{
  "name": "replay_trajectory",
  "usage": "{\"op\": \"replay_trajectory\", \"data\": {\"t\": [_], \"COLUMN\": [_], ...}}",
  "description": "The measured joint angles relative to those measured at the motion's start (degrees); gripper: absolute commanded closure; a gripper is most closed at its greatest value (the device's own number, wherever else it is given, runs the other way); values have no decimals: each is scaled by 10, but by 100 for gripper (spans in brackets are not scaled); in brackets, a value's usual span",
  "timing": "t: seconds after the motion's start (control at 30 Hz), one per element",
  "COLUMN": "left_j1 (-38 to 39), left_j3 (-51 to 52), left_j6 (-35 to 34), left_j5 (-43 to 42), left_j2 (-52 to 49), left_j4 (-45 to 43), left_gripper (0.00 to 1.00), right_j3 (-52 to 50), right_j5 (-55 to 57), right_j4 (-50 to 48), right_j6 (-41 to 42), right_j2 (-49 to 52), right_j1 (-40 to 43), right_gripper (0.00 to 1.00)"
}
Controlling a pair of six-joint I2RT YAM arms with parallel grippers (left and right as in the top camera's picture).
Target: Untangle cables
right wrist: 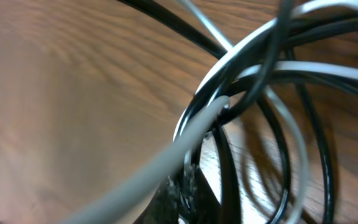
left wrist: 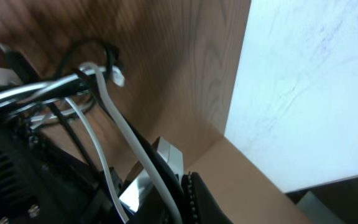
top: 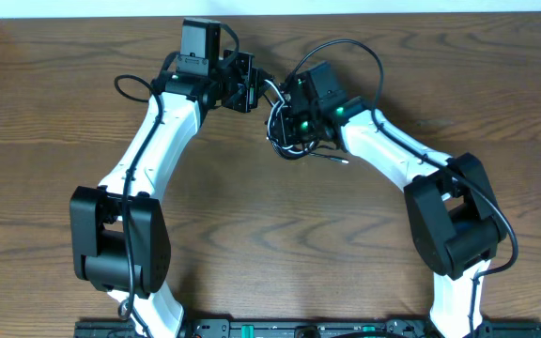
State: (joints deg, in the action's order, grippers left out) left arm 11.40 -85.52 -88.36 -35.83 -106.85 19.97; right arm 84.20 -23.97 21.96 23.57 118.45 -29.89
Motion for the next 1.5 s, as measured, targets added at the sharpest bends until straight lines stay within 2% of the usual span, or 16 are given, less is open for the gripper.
{"op": "replay_trajectory", "data": {"t": [0.1, 0.23, 0.47, 0.73, 0.8, 0.87, 1.0, 1.13, 1.23, 1.33, 1.37, 1.4, 1.5], "left_j1": [-2, -14, -71, -83, -71, -56, -23, -8, -12, -23, -26, -29, -35], "left_j3": [0, 0, 0, 0, 0, 0, 0, 0, 0, 1, 1, 1, 2], "left_j6": [51, 199, 418, 602, 632, 655, 706, 771, 788, 763, 743, 726, 642], "left_j5": [0, -3, -9, 14, 17, 18, -5, -116, -206, -287, -309, -327, -374], "left_j2": [0, 0, 0, 0, 0, 0, 0, 0, 0, 0, 0, 0, 0], "left_j4": [2, 20, 140, 284, 304, 311, 297, 259, 218, 153, 126, 106, 23], "left_gripper": [93, 92, 93, 93, 93, 93, 93, 92, 92, 92, 93, 93, 93], "right_j3": [0, 0, -1, -16, -21, -23, -23, -17, -16, -16, -16, -14, -6], "right_j5": [33, 55, 76, 87, 76, 52, -48, -179, -250, -284, -291, -295, -292], "right_j4": [28, 100, 221, 225, 213, 201, 189, 196, 190, 171, 164, 158, 145], "right_j6": [8, 14, -8, -52, -66, -81, -135, -199, -244, -269, -276, -281, -293], "right_j2": [0, 0, 0, 0, 0, 0, 0, -1, -21, -71, -98, -120, -191], "right_j1": [-3, 14, 115, 166, 166, 166, 165, 165, 165, 165, 165, 165, 164], "right_gripper": [99, 99, 99, 99, 95, 88, 83, 79, 69, 53, 41, 34, 27]}}
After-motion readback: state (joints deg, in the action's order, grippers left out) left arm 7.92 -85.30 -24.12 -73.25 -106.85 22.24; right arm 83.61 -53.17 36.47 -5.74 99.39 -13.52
